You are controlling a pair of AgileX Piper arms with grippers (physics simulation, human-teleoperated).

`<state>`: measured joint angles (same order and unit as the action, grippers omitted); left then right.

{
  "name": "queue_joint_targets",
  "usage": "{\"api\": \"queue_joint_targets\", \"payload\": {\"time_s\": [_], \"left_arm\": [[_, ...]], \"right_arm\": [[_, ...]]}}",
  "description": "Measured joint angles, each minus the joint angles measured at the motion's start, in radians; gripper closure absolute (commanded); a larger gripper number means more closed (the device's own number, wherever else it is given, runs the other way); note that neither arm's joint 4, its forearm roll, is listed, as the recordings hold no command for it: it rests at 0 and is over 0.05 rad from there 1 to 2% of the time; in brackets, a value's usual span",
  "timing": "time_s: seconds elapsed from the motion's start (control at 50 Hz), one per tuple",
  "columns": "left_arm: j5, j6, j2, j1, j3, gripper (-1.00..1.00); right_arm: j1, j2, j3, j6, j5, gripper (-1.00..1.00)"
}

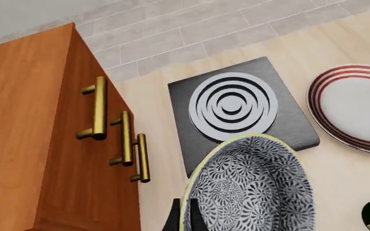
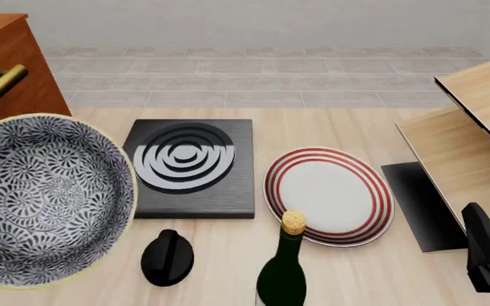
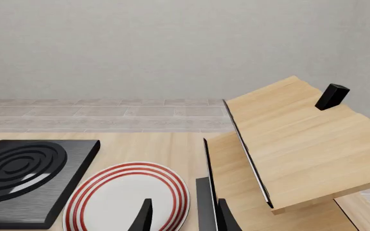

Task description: Put the bowl on the top of the cabinet.

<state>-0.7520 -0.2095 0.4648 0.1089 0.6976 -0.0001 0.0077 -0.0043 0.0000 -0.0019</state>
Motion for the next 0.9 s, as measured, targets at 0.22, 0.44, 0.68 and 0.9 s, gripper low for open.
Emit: {"api": "queue_joint_targets", "payload": {"time_s": [0.22,0.44,0.68,0.9], "left_arm": [[0.007,0.018,0.039,-0.038,0.123,1.0],[0.019,0.041,0.096,-0.101,0.266,1.0],[0.018,0.12,0.172,-0.176,0.414,1.0],[0.011,0.227,0.229,-0.235,0.514,1.0]], "right_arm": [[0.0,0.0,0.0,0.0,0.0,-1.0],[0.0,0.0,0.0,0.0,0.0,-1.0],[0.0,0.0,0.0,0.0,0.0,-1.0],[0.0,0.0,0.0,0.0,0.0,-1.0]]}}
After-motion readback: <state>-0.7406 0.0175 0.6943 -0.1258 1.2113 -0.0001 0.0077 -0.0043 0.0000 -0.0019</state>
